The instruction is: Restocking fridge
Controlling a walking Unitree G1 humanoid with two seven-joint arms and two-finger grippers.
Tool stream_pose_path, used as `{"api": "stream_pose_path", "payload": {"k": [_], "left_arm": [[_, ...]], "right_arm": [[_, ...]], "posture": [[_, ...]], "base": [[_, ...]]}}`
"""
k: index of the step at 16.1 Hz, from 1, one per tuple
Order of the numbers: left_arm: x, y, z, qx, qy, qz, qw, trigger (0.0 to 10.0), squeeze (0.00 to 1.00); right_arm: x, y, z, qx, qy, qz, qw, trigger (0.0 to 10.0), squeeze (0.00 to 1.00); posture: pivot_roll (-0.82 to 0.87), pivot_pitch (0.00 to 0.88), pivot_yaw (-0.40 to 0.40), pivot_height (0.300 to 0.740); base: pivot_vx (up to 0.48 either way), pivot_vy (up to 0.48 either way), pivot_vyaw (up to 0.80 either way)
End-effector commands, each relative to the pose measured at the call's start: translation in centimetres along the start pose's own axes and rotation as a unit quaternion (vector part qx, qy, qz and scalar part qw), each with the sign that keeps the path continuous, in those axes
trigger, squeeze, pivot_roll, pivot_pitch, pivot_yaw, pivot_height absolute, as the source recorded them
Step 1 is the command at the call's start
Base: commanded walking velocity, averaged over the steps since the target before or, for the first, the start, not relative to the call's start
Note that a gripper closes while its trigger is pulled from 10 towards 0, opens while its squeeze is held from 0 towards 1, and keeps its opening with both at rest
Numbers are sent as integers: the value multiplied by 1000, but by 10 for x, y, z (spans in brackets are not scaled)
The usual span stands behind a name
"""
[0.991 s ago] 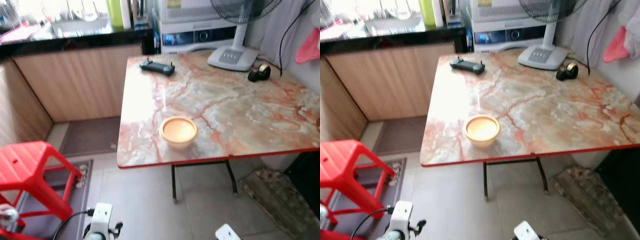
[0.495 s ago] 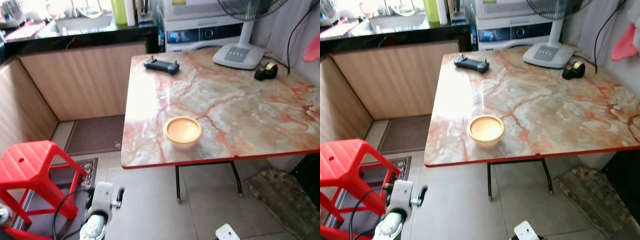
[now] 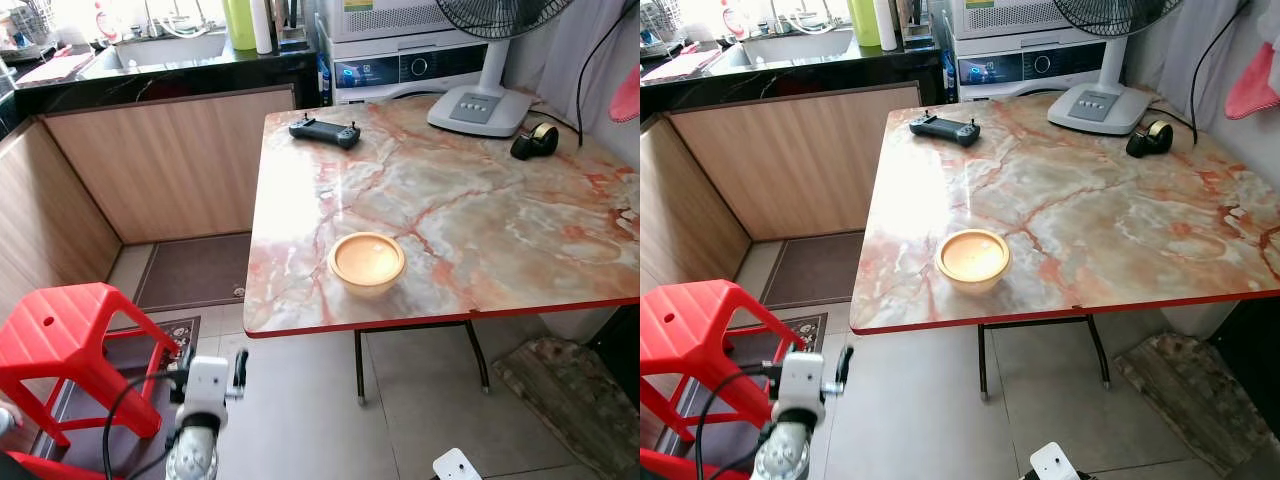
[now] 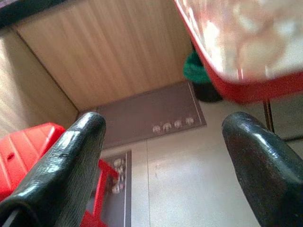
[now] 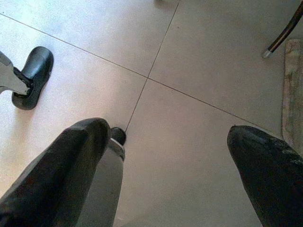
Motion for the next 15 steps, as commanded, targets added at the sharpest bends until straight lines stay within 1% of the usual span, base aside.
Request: {"api": "stream_pose_path", "payload": {"k": [1, 2, 3, 4, 5, 6, 7, 9, 11, 13, 14, 15], "left_arm": [[13, 10, 7, 6, 2, -27, 1000, 10000, 0], [22, 16, 8, 6, 0, -47, 999, 10000, 0], [37, 25, 11, 8, 7, -76, 997, 10000, 0], [47, 30, 12, 6, 12, -96, 995, 10000, 0], [63, 38, 14, 7, 12, -124, 992, 10000, 0], [70, 42, 15, 10, 7, -135, 991, 10000, 0], [97, 53, 14, 4, -1, -176, 984, 10000, 0], [118, 61, 8, -20, -17, -201, 979, 10000, 0], [127, 65, 4, -33, -23, -206, 978, 10000, 0], [137, 69, -1, -52, -49, -204, 976, 10000, 0], [136, 69, -2, -57, -42, -203, 977, 10000, 0], [132, 68, -2, -67, -27, -196, 978, 10000, 0]], "right_arm": [[4, 0, 1, -3, 6, -9, 1000, 10000, 0], [5, 0, -1, -5, 5, -10, 1000, 10000, 0], [6, 1, -2, -7, 4, -11, 1000, 10000, 0], [7, 1, -3, -8, 3, -10, 1000, 10000, 0], [8, 1, -4, -13, 4, -11, 1000, 10000, 0], [8, 1, -4, -16, 8, -12, 1000, 10000, 0], [9, 1, -5, -20, 14, -15, 1000, 10000, 0], [9, 1, -5, -19, 24, -18, 999, 10000, 0], [10, 1, -4, -18, 40, -23, 999, 10000, 0], [10, 1, -4, -21, 48, -26, 998, 10000, 0], [10, 1, -4, -23, 52, -28, 998, 10000, 0], [10, 0, -4, -27, 68, -30, 997, 10000, 0]], "posture": [[-30, 0, 95, 740], [-16, 0, 89, 740], [-6, 0, 82, 740], [-5, 0, 81, 740], [-1, 0, 76, 740], [3, 0, 74, 740], [2, 0, 71, 740], [6, 0, 64, 740], [4, 0, 64, 740], [7, 0, 62, 740], [8, 0, 61, 740], [8, 0, 61, 740]], "base": [[0, 0, 0], [0, 0, 0], [0, 0, 0], [0, 0, 0], [0, 0, 0], [0, 0, 0], [0, 0, 0], [0, 0, 0], [0, 0, 0], [0, 0, 0], [0, 0, 0], [0, 0, 0]]}}
Point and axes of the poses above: a point about 5 cm out from each wrist's last joint towards the gripper, its own y axis pointing out of the wrist towards the gripper, its own x axis along the axis of the wrist's last joint, z = x × y, the point moved 1 cm from there along y, pointing out of the wrist towards the gripper, and after that the axes turned 3 degrees about y, right-handed, at the moved point
